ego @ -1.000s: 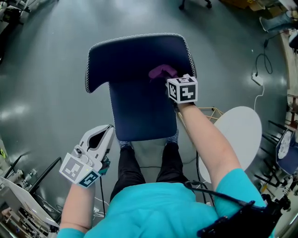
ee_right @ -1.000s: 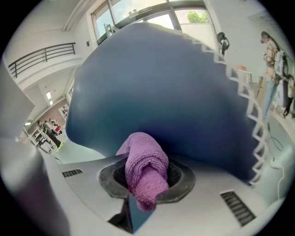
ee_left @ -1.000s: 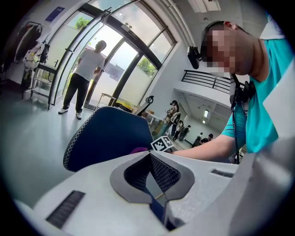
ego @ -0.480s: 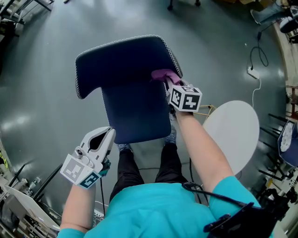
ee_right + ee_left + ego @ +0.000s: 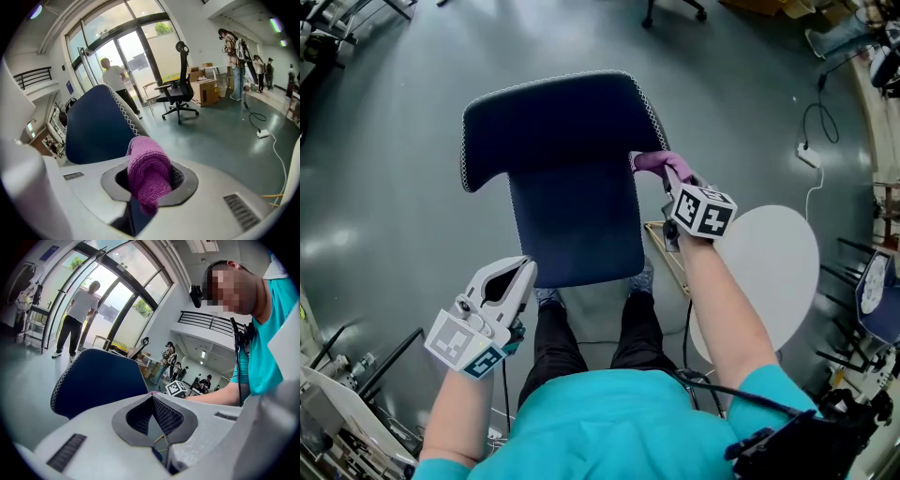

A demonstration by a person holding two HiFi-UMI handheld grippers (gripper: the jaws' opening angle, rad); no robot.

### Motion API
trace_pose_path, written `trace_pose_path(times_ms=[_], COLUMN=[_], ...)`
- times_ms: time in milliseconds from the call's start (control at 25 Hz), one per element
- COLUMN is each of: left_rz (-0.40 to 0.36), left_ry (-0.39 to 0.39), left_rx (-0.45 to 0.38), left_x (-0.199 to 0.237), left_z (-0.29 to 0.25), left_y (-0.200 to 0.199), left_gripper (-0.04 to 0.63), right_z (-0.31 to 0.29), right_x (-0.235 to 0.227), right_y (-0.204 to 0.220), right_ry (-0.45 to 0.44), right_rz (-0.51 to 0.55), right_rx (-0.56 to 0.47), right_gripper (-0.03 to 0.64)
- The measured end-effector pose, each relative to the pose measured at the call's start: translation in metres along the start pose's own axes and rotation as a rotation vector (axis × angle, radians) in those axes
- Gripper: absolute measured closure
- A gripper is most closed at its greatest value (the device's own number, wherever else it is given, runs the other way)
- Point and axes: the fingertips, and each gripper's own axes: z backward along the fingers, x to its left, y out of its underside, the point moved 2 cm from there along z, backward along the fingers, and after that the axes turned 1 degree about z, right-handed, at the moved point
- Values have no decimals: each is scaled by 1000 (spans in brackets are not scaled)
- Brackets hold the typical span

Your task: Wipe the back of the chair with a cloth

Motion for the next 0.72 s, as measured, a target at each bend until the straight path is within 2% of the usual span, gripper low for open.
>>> trace_pose_path(times_ms=[120,280,440,720], left_rz=[9,19,34,67], left_ry=[-25,-56,-90,-169], left_rx=[-14,-38,-58,-76], left_x=[8,24,43,90], left_z=[6,25,52,108], left_y=[4,5,8,28], left_gripper=[591,591,591,591], right_z=[4,-10,-40,-106], right_x=[17,79,146,247], right_y=[-3,9,35,84], right_ry=[-60,-209,-360,-519], right_rz=[47,168,234,379], right_rx=[2,33,98,202], right_gripper=[537,537,537,537])
